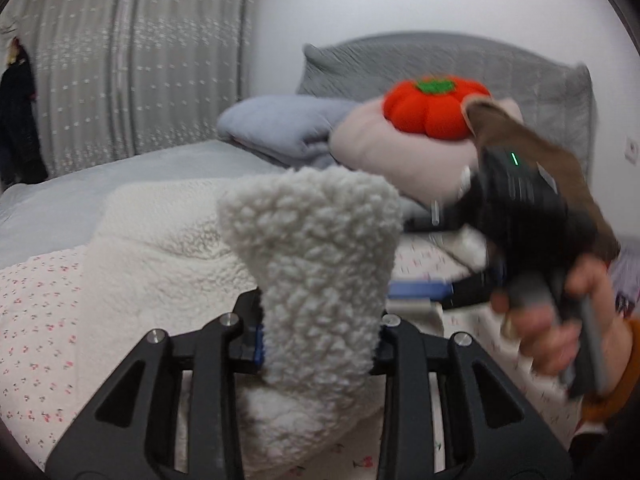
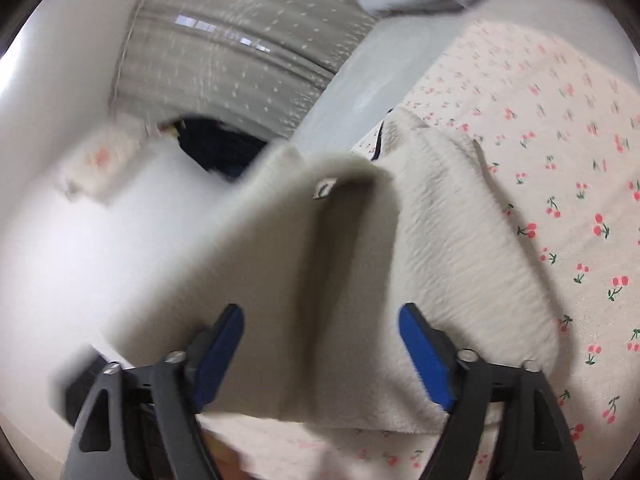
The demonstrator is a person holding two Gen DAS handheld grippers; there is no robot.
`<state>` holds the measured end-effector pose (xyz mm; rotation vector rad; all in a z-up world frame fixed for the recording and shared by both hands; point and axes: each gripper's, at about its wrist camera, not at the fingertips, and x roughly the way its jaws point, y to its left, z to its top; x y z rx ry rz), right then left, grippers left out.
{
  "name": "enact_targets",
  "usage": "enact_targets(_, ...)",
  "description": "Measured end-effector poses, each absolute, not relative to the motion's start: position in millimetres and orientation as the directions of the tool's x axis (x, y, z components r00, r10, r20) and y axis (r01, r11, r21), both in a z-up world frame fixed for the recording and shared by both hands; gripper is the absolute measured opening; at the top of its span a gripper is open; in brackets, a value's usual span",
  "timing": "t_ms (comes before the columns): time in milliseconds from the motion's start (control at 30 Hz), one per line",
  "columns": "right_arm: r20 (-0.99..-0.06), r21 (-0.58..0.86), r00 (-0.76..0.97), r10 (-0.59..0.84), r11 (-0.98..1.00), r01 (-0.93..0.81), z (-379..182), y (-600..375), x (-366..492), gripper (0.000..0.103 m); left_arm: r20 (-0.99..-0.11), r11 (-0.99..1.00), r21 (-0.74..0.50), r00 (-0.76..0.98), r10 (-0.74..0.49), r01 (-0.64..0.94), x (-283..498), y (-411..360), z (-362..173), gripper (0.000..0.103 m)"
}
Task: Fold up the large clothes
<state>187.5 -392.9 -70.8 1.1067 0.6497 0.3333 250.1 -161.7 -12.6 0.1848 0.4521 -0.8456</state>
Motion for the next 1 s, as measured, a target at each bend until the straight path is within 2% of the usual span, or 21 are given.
enact_targets(67,-0.249,0.945,0.748,0.615,0.324,0.048,-79.7,-402.0,197.3,0.092,-0.475,0.628,0.03,0.564,-0.675,0.777,239.1,-173.0,-24.3,0.037)
enact_targets(133,-0.256,0.947,0.729,0.634,0.317,0.057,-81.9,-400.0,208.8,0.092,-0.491,0.603,0.073,0.555,-0.672,0.794,229.4,-176.8,-30.3,0.041)
enact_targets(267,-0.347,0.918,0.656,0.671,0.387,0.09,-73.1,-385.9,252.0,0.092,-0.537,0.527,0.102,0.493,-0.684,0.844,212.6,-178.5,-27.5,0.058)
enact_targets(367,-0.461,0.863,0.599,0.655,0.488,0.131,-72.1,-365.6,283.7,0.092,-0.566,0.487,0.118,0.462,-0.683,0.865,204.6,-176.5,-17.7,0.067)
enact_targets(433,-0.503,0.838,0.583,0.638,0.526,0.147,-67.6,-359.9,291.5,0.09,-0.574,0.474,0.145,0.464,-0.674,0.869,198.7,-171.0,-10.4,0.069)
enact_targets(500,-0.538,0.815,0.566,0.625,0.558,0.158,-66.9,-349.5,305.6,0.076,-0.584,0.463,0.177,0.472,-0.661,0.868,189.5,-161.7,-4.7,0.071)
enact_targets(533,-0.547,0.81,0.552,0.629,0.564,0.16,-67.4,-344.6,311.2,0.063,-0.589,0.455,0.187,0.47,-0.657,0.871,185.9,-156.0,-1.7,0.072)
enact_targets(567,-0.554,0.803,0.546,0.628,0.577,0.151,-65.6,-340.7,315.3,0.045,-0.593,0.445,0.189,0.463,-0.659,0.875,182.4,-148.0,1.6,0.072)
enact_targets(600,-0.569,0.785,0.55,0.612,0.603,0.141,-61.6,-337.6,319.5,0.043,-0.598,0.436,0.18,0.45,-0.663,0.882,179.5,-137.9,4.7,0.072)
enact_targets(667,-0.594,0.738,0.568,0.569,0.667,0.104,-47.8,-331.9,315.2,0.032,-0.609,0.436,0.134,0.421,-0.672,0.89,179.0,-114.1,12.7,0.072)
enact_targets(700,-0.601,0.72,0.577,0.553,0.688,0.091,-41.3,-327.5,313.6,0.031,-0.615,0.455,0.098,0.413,-0.671,0.885,182.4,-99.8,17.3,0.073)
enact_targets(767,-0.61,0.687,0.593,0.526,0.724,0.063,-23.2,-320.0,315.8,0.029,-0.617,0.503,0.009,0.401,-0.677,0.864,192.9,-71.3,26.7,0.083)
enact_targets(867,-0.617,0.632,0.616,0.49,0.775,0.016,8.2,-299.3,312.8,0.027,-0.608,0.575,-0.121,0.398,-0.687,0.809,219.8,-34.5,35.7,0.088)
enact_targets(933,-0.596,0.613,0.643,0.481,0.79,-0.023,33.3,-303.6,302.5,0.026,-0.599,0.628,-0.216,0.406,-0.69,0.748,242.1,-13.5,39.4,0.094)
enact_targets(1000,-0.574,0.602,0.672,0.468,0.798,-0.041,49.7,-314.2,293.5,0.025,-0.592,0.667,-0.308,0.413,-0.692,0.678,264.0,0.3,39.2,0.095)
